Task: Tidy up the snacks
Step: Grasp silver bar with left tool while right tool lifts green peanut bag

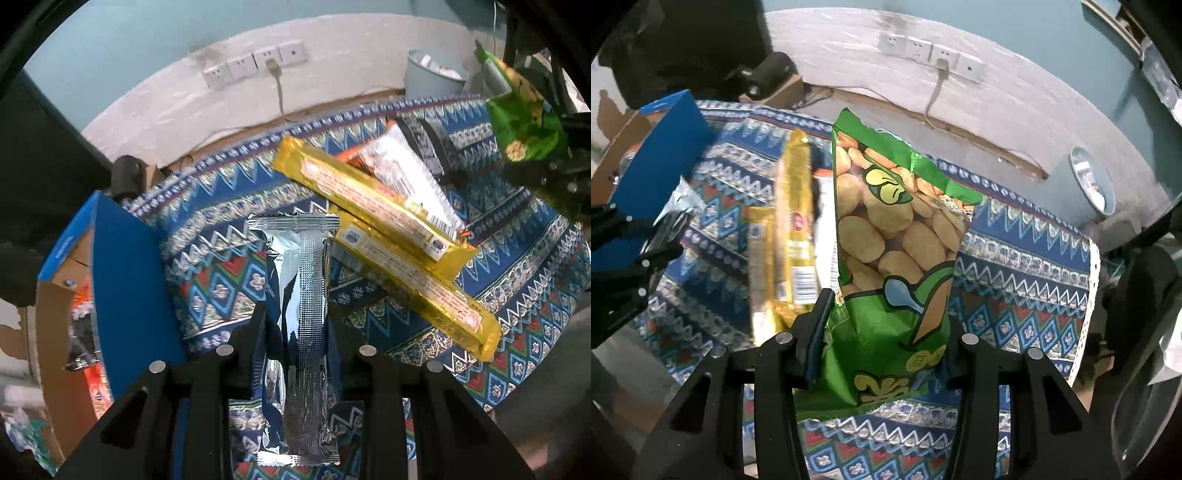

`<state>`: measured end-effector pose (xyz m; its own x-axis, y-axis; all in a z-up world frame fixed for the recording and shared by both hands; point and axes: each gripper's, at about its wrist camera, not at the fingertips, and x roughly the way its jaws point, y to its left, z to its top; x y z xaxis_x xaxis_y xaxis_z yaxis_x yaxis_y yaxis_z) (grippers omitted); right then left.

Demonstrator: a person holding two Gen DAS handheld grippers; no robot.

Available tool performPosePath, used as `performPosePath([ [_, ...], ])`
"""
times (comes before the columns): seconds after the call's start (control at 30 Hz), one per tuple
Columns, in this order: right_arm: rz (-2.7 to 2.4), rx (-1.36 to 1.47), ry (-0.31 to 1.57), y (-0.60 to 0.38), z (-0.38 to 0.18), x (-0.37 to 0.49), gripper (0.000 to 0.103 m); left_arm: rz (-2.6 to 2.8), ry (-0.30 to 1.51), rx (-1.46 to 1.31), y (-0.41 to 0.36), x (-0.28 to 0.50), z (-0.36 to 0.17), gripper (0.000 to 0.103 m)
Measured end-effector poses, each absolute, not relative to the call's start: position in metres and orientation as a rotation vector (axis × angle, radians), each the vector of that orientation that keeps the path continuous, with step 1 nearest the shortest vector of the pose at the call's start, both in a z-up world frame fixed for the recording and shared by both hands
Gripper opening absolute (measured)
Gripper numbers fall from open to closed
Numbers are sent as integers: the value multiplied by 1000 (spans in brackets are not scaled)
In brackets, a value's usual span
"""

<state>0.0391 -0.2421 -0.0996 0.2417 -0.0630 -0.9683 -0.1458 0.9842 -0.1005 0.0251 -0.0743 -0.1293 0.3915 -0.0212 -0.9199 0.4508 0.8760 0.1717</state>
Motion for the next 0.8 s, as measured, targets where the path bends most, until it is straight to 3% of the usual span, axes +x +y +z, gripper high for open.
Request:
performPosePath([
  [0.8,232,-197,1222,-146,-42,40,46,-275,975,345,-10,17,-57,29],
])
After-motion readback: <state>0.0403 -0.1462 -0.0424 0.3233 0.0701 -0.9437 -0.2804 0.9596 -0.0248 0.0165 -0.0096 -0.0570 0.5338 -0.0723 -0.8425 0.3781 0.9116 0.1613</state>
